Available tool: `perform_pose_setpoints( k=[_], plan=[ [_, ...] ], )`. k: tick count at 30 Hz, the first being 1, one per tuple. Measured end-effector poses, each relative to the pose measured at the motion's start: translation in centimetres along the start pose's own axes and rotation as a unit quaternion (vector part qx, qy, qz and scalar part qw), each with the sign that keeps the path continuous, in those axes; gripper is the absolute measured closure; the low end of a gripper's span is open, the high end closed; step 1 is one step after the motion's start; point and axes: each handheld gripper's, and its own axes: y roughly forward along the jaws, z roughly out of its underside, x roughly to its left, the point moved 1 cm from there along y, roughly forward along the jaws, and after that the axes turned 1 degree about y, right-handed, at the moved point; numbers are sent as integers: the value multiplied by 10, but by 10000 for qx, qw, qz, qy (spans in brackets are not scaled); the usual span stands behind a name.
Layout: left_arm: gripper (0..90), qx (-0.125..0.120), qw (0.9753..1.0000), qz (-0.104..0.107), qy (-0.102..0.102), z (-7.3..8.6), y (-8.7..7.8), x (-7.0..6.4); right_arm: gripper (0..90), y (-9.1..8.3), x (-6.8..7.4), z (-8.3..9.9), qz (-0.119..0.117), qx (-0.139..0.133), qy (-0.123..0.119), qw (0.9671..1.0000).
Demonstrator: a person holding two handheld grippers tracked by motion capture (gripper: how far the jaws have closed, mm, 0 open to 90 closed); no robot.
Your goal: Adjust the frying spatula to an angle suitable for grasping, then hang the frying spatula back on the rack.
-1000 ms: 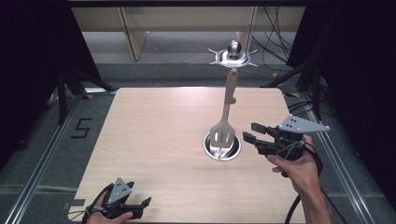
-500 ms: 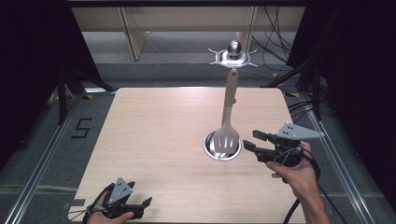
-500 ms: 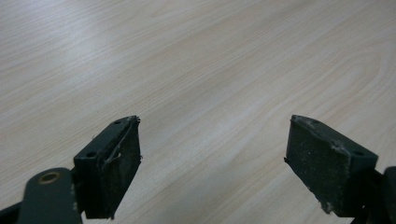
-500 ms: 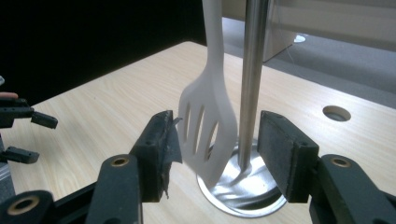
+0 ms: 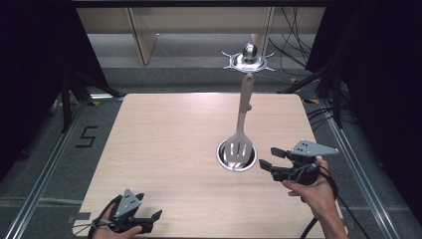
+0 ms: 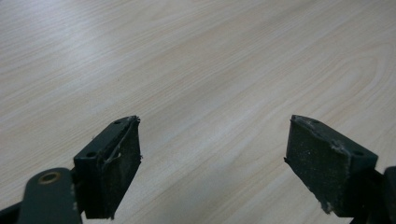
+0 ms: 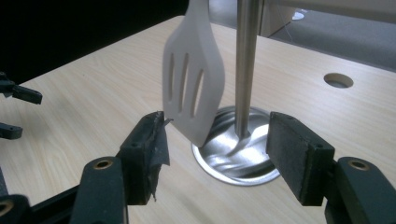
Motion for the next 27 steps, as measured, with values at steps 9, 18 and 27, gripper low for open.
perform_pose_setpoints(
  k=[9, 18, 27],
  plan=[
    [172, -27, 9998, 49, -190, 0, -1, -4, 383, 1, -1, 18, 8, 247, 86, 9997],
    [172, -10, 9994, 15, -344, 0, -1, -6, 367, 3, -5, 34, 36, 439, 92, 9990],
    [172, 11, 10000, -37, -77, 0, -1, -2, 357, 2, -4, 45, 37, 531, 245, 9983]
  ],
)
